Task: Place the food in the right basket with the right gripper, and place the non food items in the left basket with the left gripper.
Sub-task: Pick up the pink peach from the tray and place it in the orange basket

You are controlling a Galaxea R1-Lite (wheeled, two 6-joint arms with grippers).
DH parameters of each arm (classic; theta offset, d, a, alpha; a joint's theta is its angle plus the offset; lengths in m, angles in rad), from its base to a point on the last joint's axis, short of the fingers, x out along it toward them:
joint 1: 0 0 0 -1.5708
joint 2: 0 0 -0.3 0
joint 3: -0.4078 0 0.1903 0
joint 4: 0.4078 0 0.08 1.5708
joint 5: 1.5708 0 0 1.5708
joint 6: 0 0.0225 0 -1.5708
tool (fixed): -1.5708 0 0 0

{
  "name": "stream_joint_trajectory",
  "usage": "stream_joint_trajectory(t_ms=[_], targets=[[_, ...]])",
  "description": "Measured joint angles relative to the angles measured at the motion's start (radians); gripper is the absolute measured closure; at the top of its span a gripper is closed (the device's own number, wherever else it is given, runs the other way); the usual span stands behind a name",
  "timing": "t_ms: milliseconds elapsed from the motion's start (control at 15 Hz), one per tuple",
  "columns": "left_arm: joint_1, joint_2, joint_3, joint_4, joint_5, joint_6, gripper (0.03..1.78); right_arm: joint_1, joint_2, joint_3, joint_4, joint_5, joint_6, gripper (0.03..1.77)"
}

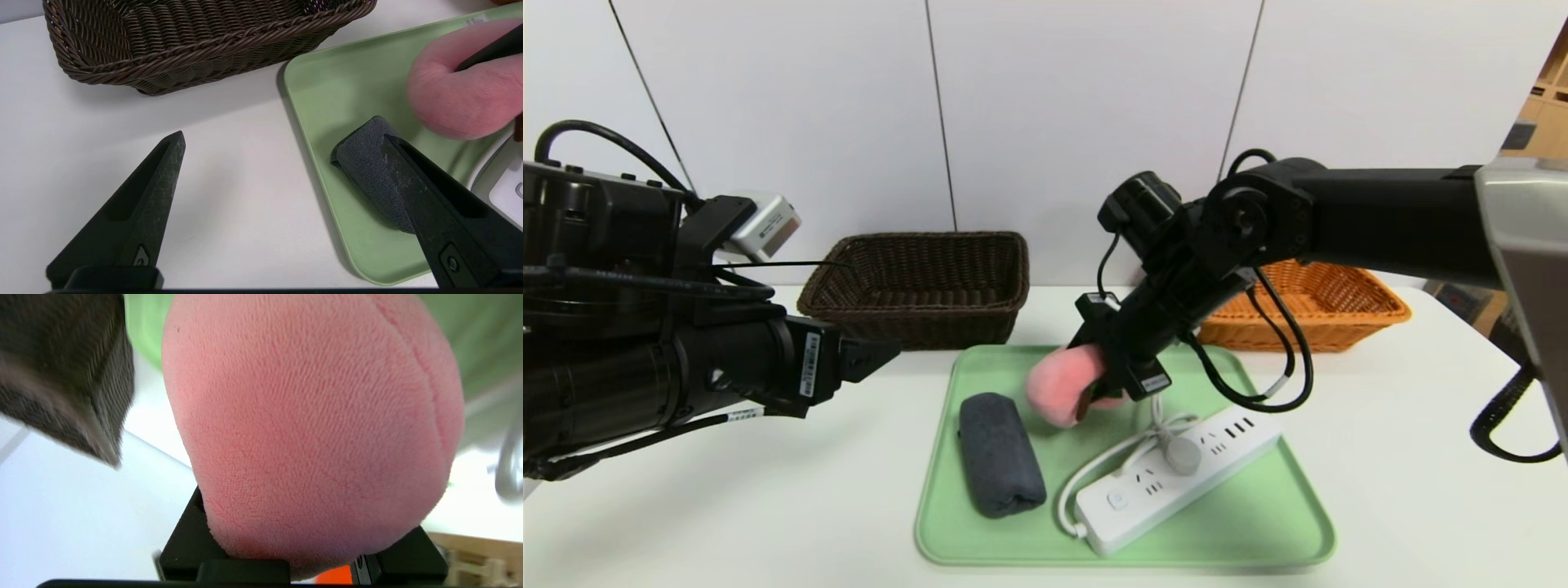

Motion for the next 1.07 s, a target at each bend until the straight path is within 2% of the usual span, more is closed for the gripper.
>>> stream_joint_trajectory(t_ms=[400,667,733,867,1067], targets=[[0.002,-0.009,-0.002,0.001,0.004,0.027,0.12,0.026,-0.142,0.009,0.054,-0.045,-0.193,1.11],[0.002,-0.013,-0.003,0.004,0.006,0.027,0.12,0.026,-0.256,0.010,0.054,-0.053,-0.376,1.11],[0.001,-0.015,-0.003,0.006,0.006,0.027,0.12,0.023,-0.283,0.009,0.053,-0.075,-0.433,1.11],[0.001,-0.018,-0.001,0.008,0.006,0.027,0.12,0.007,-0.324,0.009,0.046,-0.151,-0.554,1.11],[0.000,-0.019,-0.004,0.005,0.006,0.028,0.12,-0.056,-0.362,0.008,0.026,-0.257,-0.728,1.11]])
